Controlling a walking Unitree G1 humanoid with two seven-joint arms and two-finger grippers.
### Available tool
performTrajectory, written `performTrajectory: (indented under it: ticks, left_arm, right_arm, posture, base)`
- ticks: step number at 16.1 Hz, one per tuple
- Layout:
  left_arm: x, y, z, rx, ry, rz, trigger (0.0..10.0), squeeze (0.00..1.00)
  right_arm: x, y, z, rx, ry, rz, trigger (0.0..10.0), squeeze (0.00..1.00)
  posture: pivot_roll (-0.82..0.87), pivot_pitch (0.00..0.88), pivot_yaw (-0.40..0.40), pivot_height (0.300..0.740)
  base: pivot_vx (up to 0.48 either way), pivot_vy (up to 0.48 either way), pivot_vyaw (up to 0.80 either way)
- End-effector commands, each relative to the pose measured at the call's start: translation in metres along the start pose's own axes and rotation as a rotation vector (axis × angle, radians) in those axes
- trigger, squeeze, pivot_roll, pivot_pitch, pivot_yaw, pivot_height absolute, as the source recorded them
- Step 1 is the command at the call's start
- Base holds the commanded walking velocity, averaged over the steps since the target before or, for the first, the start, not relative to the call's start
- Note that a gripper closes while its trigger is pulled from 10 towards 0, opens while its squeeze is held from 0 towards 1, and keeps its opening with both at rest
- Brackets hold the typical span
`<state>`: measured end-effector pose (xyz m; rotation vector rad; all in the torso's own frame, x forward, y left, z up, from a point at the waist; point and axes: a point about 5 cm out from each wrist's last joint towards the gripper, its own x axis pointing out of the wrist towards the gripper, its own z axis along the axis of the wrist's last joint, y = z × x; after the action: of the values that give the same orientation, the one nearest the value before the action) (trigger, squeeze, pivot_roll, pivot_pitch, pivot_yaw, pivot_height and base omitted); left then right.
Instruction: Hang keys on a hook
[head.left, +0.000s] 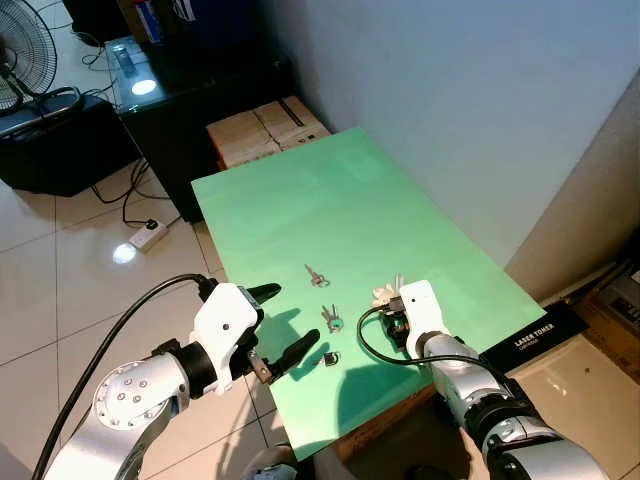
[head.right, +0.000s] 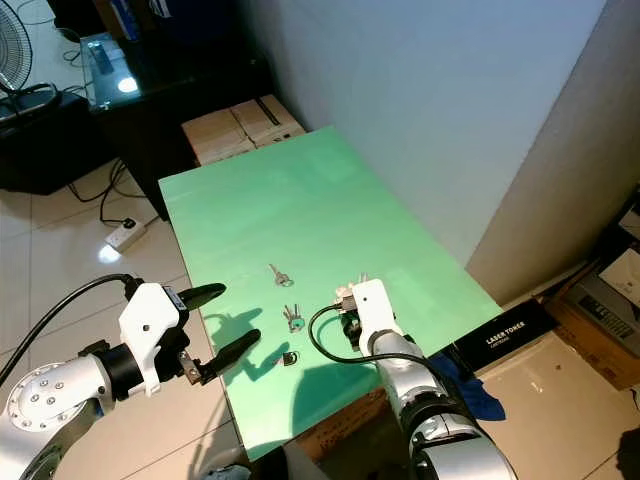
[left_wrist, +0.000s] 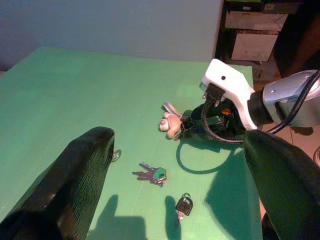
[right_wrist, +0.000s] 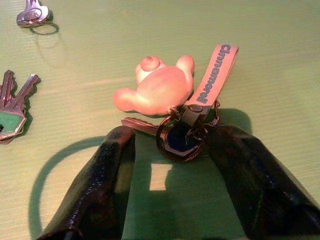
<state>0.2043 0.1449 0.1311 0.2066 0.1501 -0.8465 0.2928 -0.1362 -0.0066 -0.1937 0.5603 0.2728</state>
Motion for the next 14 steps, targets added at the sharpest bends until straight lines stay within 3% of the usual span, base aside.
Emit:
performTrajectory:
  ticks: [1,14]
  left_arm:
    - [-0.004,0.000,0.003,0.004,-0.003,-0.002,10.0,0.00]
    - [-0.002,0.001,0.004,0.004,-0.002,-0.009,10.0,0.00]
  right_arm:
    - [0.001,0.003,-0.001,-0.003,0.012,0.017,0.0,0.00]
    - [0.001,0.016,0.002,0.006,-0.030,0.076,0.0,0.00]
  posture:
    - [0.16,0.123,0.112,0.740]
    - [0.17,0.128,0.121,0.740]
  base:
    - [0.000,0.000,0.00]
    - [0.000,0.000,0.00]
